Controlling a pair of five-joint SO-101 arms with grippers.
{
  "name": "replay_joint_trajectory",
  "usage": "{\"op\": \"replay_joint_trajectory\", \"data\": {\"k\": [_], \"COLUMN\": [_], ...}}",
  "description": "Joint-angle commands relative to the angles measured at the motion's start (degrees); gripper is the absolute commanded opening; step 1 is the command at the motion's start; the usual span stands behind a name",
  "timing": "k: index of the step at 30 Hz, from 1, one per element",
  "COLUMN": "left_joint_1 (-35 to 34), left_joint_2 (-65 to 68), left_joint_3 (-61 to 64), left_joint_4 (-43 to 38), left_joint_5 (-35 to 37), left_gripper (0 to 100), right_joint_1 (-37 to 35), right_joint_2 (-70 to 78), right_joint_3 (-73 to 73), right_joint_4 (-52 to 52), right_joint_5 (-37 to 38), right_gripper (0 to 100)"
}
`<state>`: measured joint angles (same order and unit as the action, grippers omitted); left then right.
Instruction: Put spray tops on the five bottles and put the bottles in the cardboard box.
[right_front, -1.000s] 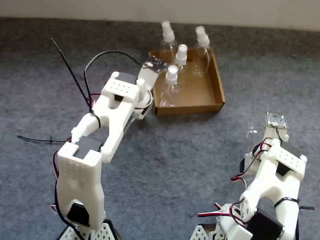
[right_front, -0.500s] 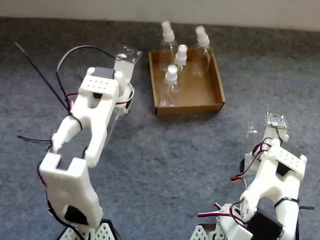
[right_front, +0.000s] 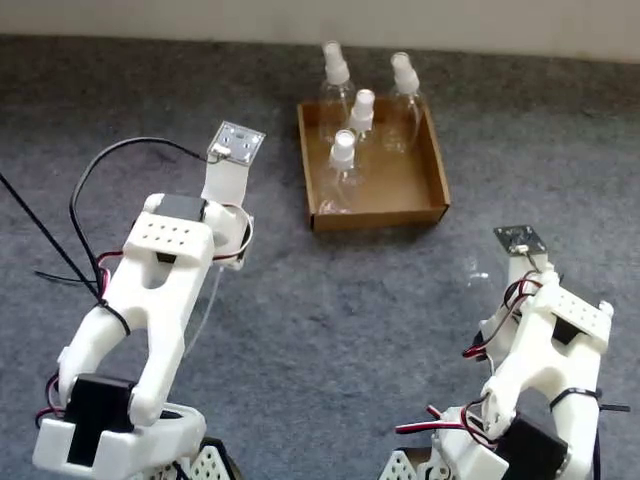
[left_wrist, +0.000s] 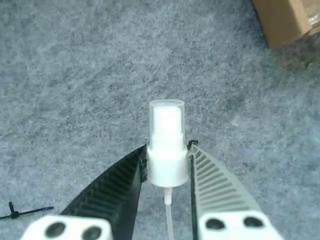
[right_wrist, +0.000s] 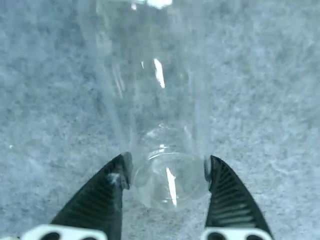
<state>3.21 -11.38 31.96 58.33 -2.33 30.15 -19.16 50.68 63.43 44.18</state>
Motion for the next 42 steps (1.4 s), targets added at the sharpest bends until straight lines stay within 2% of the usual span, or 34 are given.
{"op": "replay_joint_trajectory", "data": {"k": [1, 7, 12, 18, 23, 28, 37, 42], "left_joint_1": [-0.7, -0.7, -0.8, -1.8, -3.9, -4.0, -4.0, -3.9], "left_joint_2": [-2.9, -2.9, -2.9, -2.9, -2.8, -2.8, -2.8, -2.8], "left_joint_3": [0.2, 0.3, 0.3, 0.4, 0.4, 0.4, 0.4, 0.4], "left_joint_4": [-1.5, -1.5, -1.5, -1.6, -2.8, -2.9, -2.9, -3.2], "left_joint_5": [0.3, 0.3, 0.3, 0.3, 0.3, 0.3, 0.3, 0.3], "left_gripper": [6, 6, 6, 6, 6, 6, 6, 6], "right_joint_1": [1.5, 0.5, -6.5, -12.6, -11.8, -10.0, -10.4, -10.4], "right_joint_2": [-0.7, -0.7, -0.1, 1.5, 12.4, 23.2, 32.1, 36.0], "right_joint_3": [-3.2, -13.8, -26.0, -30.1, -33.2, -42.3, -50.0, -49.7], "right_joint_4": [1.3, 8.7, 14.7, 11.8, 12.0, 13.8, 13.8, 13.8], "right_joint_5": [0.4, -4.0, -3.9, -1.5, 4.3, 4.6, 4.8, 8.8], "right_gripper": [19.7, 19.8, 20.2, 20.3, 20.3, 20.3, 20.3, 20.3]}}
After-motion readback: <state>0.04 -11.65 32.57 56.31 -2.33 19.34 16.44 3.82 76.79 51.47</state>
